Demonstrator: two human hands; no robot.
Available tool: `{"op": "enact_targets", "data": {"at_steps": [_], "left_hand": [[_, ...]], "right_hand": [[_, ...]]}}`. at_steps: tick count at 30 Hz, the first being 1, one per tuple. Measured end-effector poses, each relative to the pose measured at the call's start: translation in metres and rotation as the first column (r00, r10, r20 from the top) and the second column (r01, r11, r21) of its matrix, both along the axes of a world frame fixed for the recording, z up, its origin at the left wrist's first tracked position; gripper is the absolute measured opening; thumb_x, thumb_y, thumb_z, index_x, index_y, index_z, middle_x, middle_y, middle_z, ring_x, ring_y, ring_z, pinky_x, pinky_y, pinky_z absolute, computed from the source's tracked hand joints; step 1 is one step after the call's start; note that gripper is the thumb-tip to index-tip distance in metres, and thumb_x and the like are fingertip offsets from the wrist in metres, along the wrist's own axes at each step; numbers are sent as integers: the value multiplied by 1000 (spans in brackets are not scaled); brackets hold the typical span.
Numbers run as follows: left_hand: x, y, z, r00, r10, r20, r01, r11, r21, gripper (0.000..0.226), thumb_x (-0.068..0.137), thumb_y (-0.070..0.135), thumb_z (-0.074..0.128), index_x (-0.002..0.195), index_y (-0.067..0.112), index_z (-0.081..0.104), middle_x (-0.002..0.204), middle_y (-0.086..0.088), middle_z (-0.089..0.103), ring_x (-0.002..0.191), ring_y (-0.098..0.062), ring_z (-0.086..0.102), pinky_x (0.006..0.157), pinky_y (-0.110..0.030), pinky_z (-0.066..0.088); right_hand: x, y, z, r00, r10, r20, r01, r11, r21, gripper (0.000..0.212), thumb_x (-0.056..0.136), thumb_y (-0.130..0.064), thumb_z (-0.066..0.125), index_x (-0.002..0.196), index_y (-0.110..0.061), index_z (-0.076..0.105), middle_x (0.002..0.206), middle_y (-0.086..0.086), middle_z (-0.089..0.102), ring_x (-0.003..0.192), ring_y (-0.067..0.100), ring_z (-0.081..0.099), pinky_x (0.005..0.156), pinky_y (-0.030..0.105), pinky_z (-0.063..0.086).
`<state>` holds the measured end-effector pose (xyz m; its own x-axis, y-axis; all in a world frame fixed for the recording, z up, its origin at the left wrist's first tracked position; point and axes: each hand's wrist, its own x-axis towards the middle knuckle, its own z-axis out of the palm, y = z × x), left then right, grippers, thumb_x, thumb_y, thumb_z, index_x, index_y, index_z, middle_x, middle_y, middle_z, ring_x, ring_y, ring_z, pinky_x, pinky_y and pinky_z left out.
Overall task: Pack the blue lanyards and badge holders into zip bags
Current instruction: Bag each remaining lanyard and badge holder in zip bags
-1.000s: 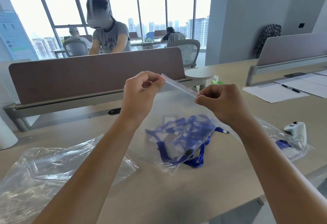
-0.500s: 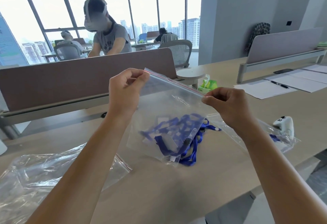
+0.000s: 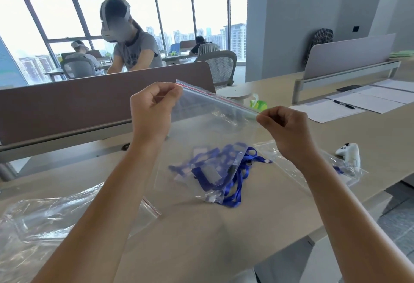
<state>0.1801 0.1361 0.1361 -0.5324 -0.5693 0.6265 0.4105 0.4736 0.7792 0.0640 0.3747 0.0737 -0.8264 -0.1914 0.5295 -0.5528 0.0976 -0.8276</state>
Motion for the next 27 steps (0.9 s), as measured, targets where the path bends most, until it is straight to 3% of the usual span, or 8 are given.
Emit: {"op": "enact_targets", "data": {"at_steps": [4, 8, 14, 22, 27], "left_hand": [[-8, 11, 1, 999, -51, -17, 51, 999, 16, 3, 89, 19, 76, 87, 20, 78, 64, 8, 65, 63, -5, 54, 65, -19, 49], [-27, 38, -2, 991, -128, -25, 129, 990, 57, 4, 89, 19, 76, 86, 21, 77, 64, 10, 64, 64, -8, 55, 62, -20, 49], [-64, 88, -7, 977, -207, -45, 211, 970, 121, 3, 88, 14, 76, 89, 11, 77, 64, 8, 65, 59, -8, 54, 61, -17, 46], [-70, 142, -19, 951, -308, -9, 306, 940, 152, 4, 89, 19, 76, 85, 19, 76, 67, 2, 64, 61, -13, 55, 57, -16, 45], [-61, 163, -25, 935, -354, 6, 349, 924, 158, 5, 89, 19, 75, 86, 22, 78, 68, 7, 68, 62, -10, 58, 57, -15, 45]], "right_hand": [[-4, 14, 2, 998, -67, -1, 67, 998, -12, 15, 92, -17, 74, 79, -25, 73, 58, -15, 61, 53, 2, 46, 59, 18, 41], [-12, 42, 11, 988, -151, 0, 151, 984, -97, 6, 93, -12, 73, 88, -7, 74, 50, -18, 57, 46, -1, 46, 53, 9, 36], [-23, 95, 21, 965, -264, -4, 261, 958, -120, 6, 91, -11, 75, 92, -6, 75, 72, 6, 66, 57, 5, 50, 58, 13, 43], [-6, 154, 26, 924, -382, -12, 379, 918, -113, 6, 94, -7, 69, 96, -8, 75, 73, -6, 66, 56, -8, 54, 59, 7, 41], [5, 173, 35, 906, -424, -4, 418, 894, -159, 7, 93, -8, 69, 93, -12, 74, 74, -4, 68, 58, -4, 54, 58, 10, 43]]}}
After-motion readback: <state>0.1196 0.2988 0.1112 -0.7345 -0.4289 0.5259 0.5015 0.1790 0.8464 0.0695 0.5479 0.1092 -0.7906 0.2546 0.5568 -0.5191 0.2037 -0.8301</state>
